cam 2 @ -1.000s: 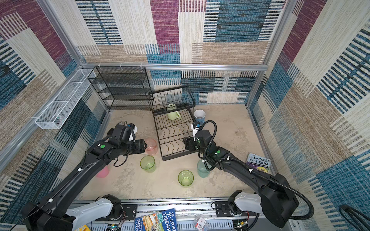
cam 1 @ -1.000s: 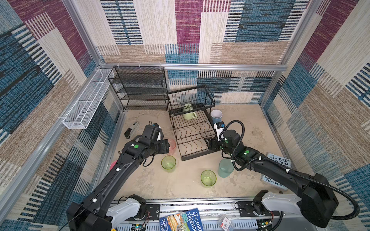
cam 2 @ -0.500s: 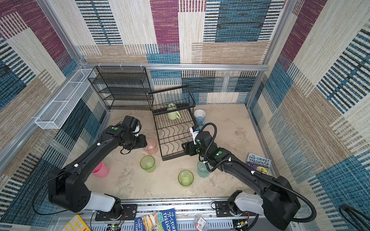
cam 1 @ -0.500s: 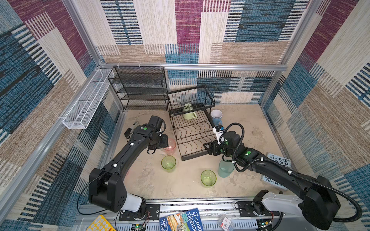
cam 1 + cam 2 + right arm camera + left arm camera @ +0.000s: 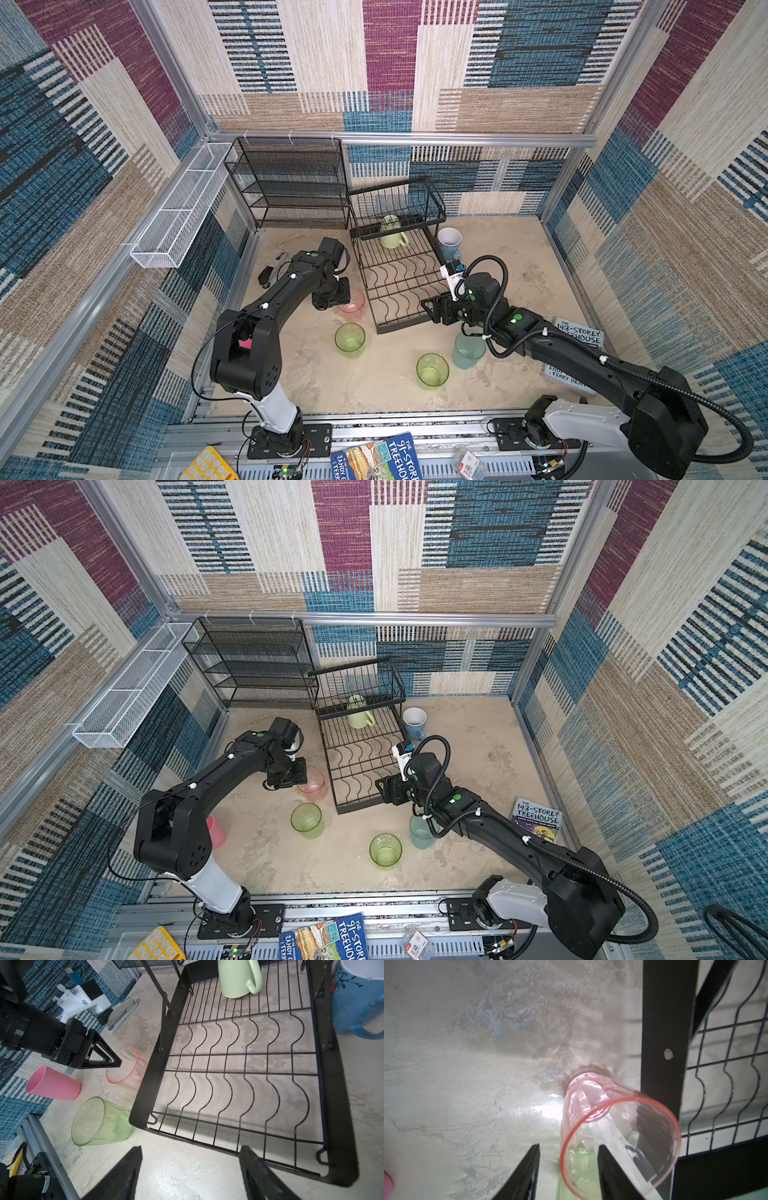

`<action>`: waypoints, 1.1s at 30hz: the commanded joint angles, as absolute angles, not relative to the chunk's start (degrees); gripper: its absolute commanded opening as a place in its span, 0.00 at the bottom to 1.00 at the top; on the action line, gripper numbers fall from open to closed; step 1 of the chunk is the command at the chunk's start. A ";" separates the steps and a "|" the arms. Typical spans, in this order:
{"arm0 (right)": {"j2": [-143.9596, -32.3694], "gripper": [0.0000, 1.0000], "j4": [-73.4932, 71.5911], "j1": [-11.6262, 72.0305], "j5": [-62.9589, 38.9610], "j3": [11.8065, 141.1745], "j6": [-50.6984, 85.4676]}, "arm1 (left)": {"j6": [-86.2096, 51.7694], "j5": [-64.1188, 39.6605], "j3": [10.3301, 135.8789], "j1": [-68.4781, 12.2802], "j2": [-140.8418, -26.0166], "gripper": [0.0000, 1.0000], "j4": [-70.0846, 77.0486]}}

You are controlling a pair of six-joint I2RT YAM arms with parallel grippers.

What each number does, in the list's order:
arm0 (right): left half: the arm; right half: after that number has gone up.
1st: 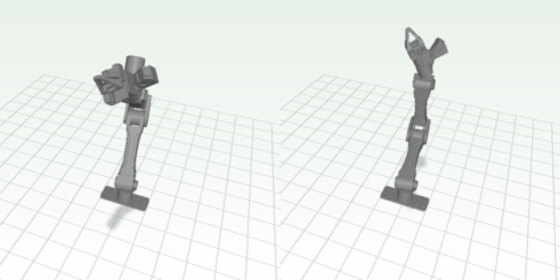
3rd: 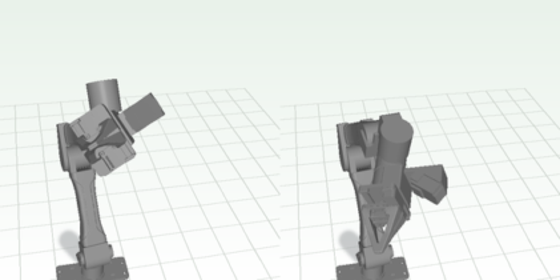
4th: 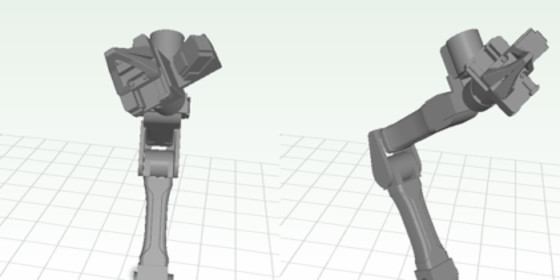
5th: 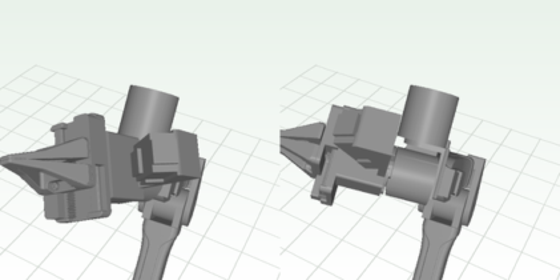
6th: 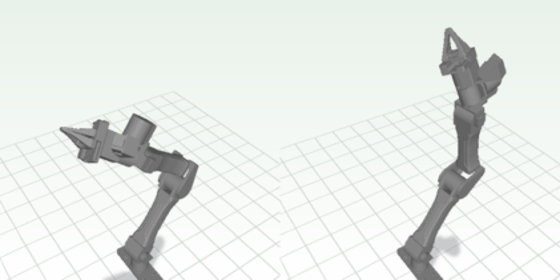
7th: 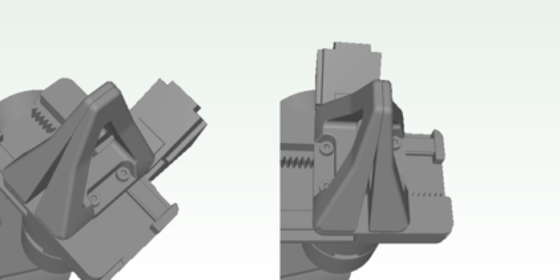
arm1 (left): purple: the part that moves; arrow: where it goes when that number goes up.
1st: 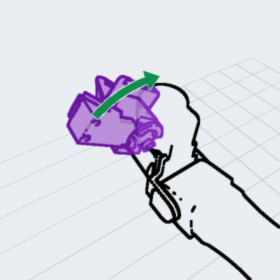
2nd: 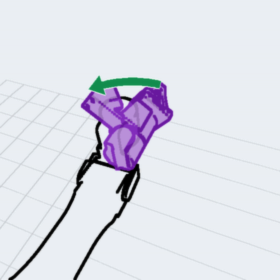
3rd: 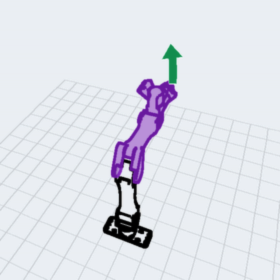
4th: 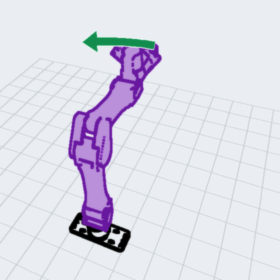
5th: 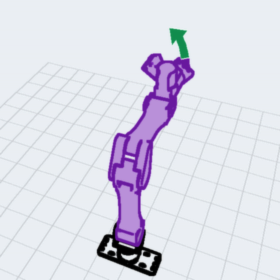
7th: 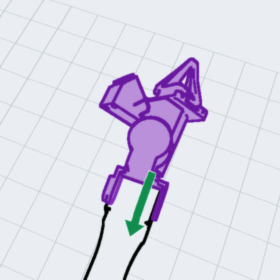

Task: Load cups into a dish rack
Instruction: Pick up the cup from the center of the table.

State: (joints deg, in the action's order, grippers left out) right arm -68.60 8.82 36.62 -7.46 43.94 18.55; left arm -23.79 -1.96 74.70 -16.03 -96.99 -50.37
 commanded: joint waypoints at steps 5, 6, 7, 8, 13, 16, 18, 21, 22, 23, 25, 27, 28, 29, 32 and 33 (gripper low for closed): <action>-68.47 0.77 6.61 36.56 -8.97 44.03 19.25 | -23.64 -1.19 71.90 -15.97 -97.22 0.32 -46.86; -68.56 0.77 6.58 36.56 -8.98 44.00 19.46 | -23.72 -1.14 71.71 -16.00 -97.18 0.31 -46.55; -68.73 0.77 6.57 36.56 -9.06 44.11 19.53 | -23.73 -1.14 71.55 -16.00 -97.25 0.30 -46.20; -68.88 0.77 6.59 36.56 -9.08 44.20 19.71 | -23.73 -1.19 71.54 -16.00 -97.28 0.30 -45.93; -69.02 0.77 6.78 36.56 -9.40 44.69 20.45 | -23.73 -0.99 71.78 -15.90 -96.60 0.18 -45.27; -68.83 0.77 7.71 36.56 -9.18 45.59 20.46 | -23.64 -0.97 71.74 -15.73 -95.23 0.11 -44.97; -68.74 0.77 8.12 36.56 -9.38 46.19 20.68 | -23.64 -1.14 71.67 -15.59 -94.18 0.09 -44.91; -68.47 0.77 8.48 36.56 -10.16 47.24 21.16 | -23.55 -1.49 71.25 -15.51 -91.80 0.00 -44.91; -68.51 0.77 8.58 36.56 -10.49 47.45 21.44 | -23.47 -1.66 70.92 -15.47 -90.67 0.00 -44.73; -68.57 0.77 8.48 36.56 -10.80 47.78 21.68 | -23.40 -1.94 70.63 -15.46 -89.60 0.00 -44.60; -68.88 0.77 8.36 36.56 -11.59 48.15 22.27 | -23.25 -2.57 70.06 -15.30 -87.42 0.00 -44.62; -69.34 0.77 8.20 36.56 -12.15 48.68 22.92 | -23.12 -3.20 69.57 -15.24 -85.36 0.00 -44.65; -69.57 0.77 8.17 36.56 -12.34 48.92 23.39 | -23.12 -3.46 69.32 -15.21 -84.21 0.00 -44.59; -69.73 0.77 8.04 36.57 -12.63 49.25 23.89 | -23.12 -3.83 69.17 -15.13 -83.14 0.00 -44.86; -70.13 0.78 7.58 36.56 -13.24 50.11 25.74 | -23.29 -4.68 68.33 -15.10 -79.50 0.00 -44.65; -70.29 0.78 7.56 36.56 -13.33 50.56 26.54 | -23.37 -5.28 68.01 -15.02 -78.32 0.00 -44.48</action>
